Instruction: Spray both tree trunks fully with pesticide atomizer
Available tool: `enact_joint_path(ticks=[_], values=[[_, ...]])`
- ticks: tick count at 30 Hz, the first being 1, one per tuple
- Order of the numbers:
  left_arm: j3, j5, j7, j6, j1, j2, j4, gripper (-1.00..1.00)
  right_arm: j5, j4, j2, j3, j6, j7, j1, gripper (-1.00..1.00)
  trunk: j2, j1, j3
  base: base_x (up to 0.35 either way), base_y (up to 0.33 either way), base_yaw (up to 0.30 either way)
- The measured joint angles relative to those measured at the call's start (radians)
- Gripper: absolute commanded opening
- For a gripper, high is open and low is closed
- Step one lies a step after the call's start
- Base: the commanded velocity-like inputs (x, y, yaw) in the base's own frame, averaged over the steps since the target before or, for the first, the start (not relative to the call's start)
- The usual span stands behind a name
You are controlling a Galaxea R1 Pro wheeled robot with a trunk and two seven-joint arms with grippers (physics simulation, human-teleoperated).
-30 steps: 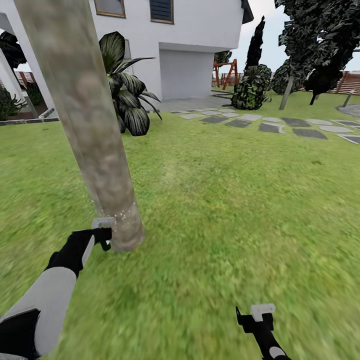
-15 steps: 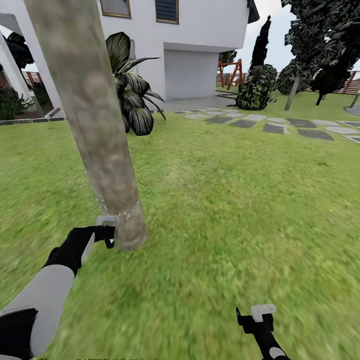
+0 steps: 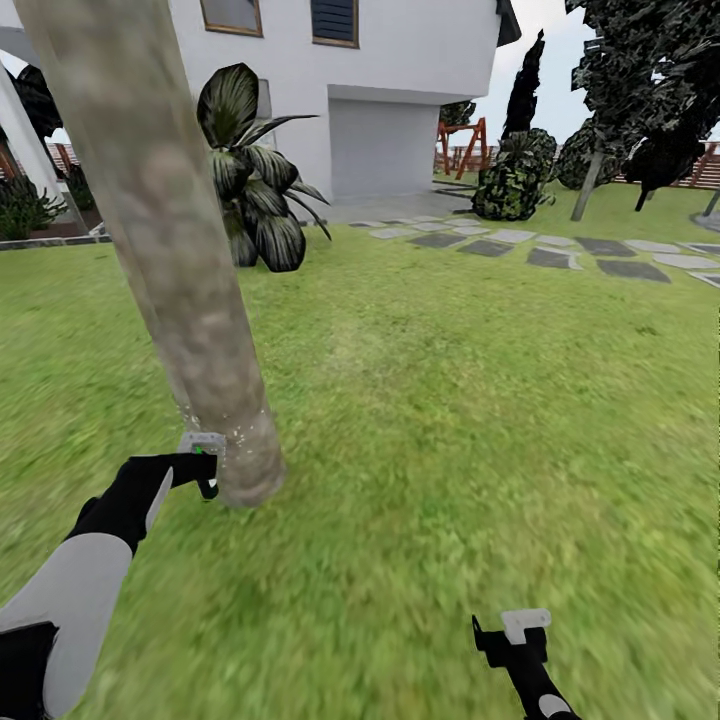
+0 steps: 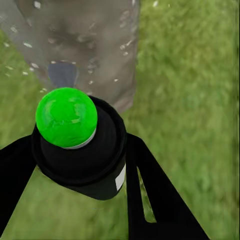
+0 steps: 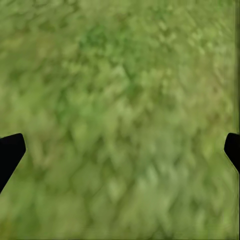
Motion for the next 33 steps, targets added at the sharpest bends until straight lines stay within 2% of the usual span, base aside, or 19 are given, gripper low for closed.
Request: enact_joint_path(ticks=[8, 18, 24, 28, 33], values=[[0.006, 0.002, 0.002, -0.001, 0.002, 0.002, -0.035, -1.00, 0.000, 0.000, 0.000, 0.000, 0.000, 0.000, 0.000, 1.00, 0.000, 0.000, 0.000, -0.161, -0.252, 0.005], [0.008, 0.003, 0.006, 0.000, -0.011, 0.002, -0.037, -1.00, 0.000, 0.000, 0.000, 0.000, 0.000, 0.000, 0.000, 1.00, 0.000, 0.000, 0.000, -0.171, -0.245, 0.262], [0.004, 0.002, 0.011, -0.002, -0.012, -0.011, -0.040, -1.00, 0.000, 0.000, 0.000, 0.000, 0.000, 0.000, 0.000, 1.00, 0.000, 0.000, 0.000, 0.124, -0.249, 0.086], [0.002, 0.002, 0.011, 0.006, -0.012, -0.013, -0.102, -1.00, 0.000, 0.000, 0.000, 0.000, 0.000, 0.000, 0.000, 1.00, 0.000, 0.000, 0.000, 0.200, -0.228, 0.002], [0.001, -0.005, 0.011, 0.016, -0.006, -0.012, -0.109, -1.00, 0.000, 0.000, 0.000, 0.000, 0.000, 0.000, 0.000, 1.00, 0.000, 0.000, 0.000, 0.193, -0.229, 0.000]])
